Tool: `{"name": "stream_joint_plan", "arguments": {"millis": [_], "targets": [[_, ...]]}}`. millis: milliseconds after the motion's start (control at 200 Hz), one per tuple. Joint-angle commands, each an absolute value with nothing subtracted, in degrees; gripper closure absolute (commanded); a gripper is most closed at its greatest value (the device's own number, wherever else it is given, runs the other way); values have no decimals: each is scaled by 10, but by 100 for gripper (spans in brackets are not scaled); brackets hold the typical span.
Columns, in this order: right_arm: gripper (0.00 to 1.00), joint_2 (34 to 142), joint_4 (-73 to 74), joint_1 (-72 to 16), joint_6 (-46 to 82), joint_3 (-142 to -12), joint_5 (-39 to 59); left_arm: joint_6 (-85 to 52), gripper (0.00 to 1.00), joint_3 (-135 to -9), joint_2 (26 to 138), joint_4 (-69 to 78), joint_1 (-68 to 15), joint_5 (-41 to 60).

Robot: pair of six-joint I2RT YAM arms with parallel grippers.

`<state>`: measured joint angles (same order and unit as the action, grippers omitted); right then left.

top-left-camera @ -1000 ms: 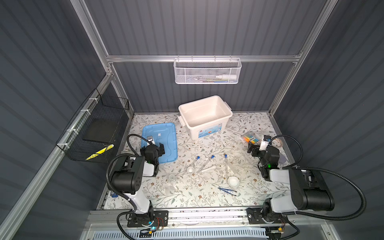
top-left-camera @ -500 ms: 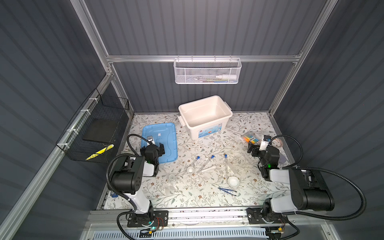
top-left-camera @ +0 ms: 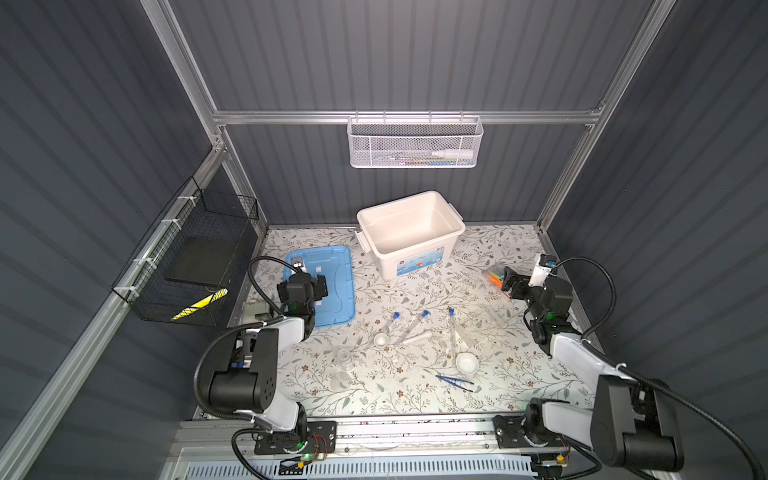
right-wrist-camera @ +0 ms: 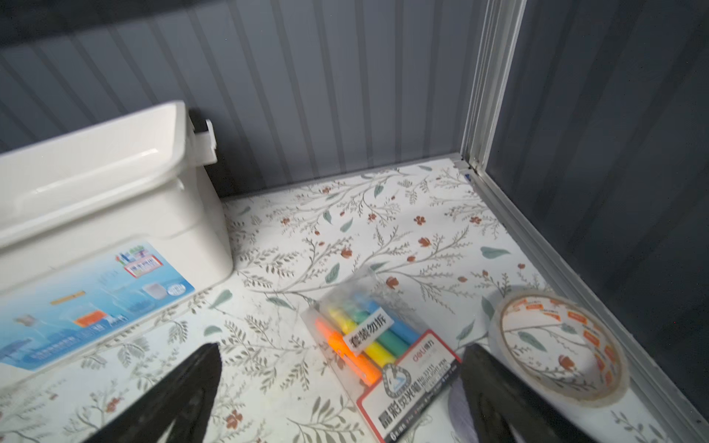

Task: Organize the chemistry lab equipment
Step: 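Reach the left gripper over a blue-capped test tube while the right arm moves inward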

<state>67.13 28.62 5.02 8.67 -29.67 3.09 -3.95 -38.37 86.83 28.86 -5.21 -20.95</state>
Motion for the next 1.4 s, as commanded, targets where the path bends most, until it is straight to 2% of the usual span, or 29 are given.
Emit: {"name": "stream_joint_plan", "arguments": {"millis": [0, 95, 225, 435, 565, 845, 1015, 1221, 1391], "targets": [[2, 645, 139, 51, 133, -341, 41, -73, 0, -460, 842, 103, -51, -193], [4, 610, 78, 51, 136, -375, 67, -82, 0, -496, 825, 36, -53, -146], [4, 599, 23, 51, 127, -405, 104, -114, 1, -506, 770, -22, -74, -132], [7, 628, -44, 51, 98, -465, 185, -95, 1, -550, 709, -151, -196, -136], [6, 621, -51, 50, 87, -470, 229, -66, 1, -584, 701, -234, -250, -138], [8, 590, -47, 49, 153, -431, 255, 6, 7, -615, 752, -323, -279, -62], [10, 557, -99, 15, 192, -426, 214, 48, 14, -606, 776, -322, -279, -4], [10, 562, -148, -108, 216, -448, 93, 88, 26, -569, 798, -311, -279, 36], [12, 570, -144, -165, 268, -454, 46, 107, 37, -559, 815, -305, -279, 81]]}}
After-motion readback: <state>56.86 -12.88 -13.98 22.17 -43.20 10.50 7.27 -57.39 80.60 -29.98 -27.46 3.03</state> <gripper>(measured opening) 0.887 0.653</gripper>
